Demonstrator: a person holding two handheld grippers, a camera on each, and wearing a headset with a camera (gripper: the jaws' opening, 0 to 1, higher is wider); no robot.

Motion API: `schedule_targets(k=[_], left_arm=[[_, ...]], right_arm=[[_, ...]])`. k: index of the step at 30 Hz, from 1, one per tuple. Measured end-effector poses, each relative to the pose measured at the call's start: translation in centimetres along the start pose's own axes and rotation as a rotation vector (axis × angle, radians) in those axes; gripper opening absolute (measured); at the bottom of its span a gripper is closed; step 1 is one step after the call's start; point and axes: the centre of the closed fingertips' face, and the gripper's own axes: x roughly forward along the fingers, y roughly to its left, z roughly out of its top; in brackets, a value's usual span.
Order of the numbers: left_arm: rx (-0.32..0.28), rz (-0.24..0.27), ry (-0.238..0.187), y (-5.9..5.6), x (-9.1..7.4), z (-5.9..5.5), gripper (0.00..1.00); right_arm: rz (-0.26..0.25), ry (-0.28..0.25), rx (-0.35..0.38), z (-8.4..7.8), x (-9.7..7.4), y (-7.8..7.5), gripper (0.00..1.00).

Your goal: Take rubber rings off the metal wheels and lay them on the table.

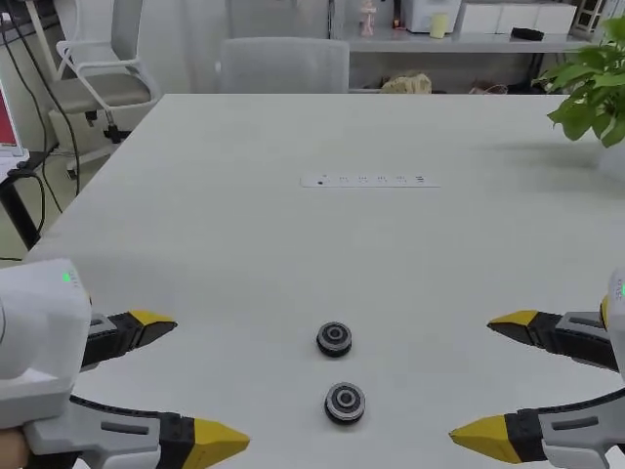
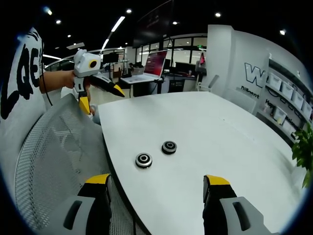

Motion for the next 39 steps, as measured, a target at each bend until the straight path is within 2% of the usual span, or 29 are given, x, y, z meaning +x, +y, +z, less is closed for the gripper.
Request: schedule_targets(k=[23, 39], left_arm=[[-0.001, -0.013, 0.02, 0.8, 1.1, -0.2, 0.82], [0.006, -0.026, 0.033, 1.8, 2.2, 0.1, 0.82]], right_arm=[[0.019, -0.023, 0.018, 0.4, 1.1, -1.1, 0.76], [0.04, -0.04, 0.021, 0.9, 2.1, -2.2, 0.76]])
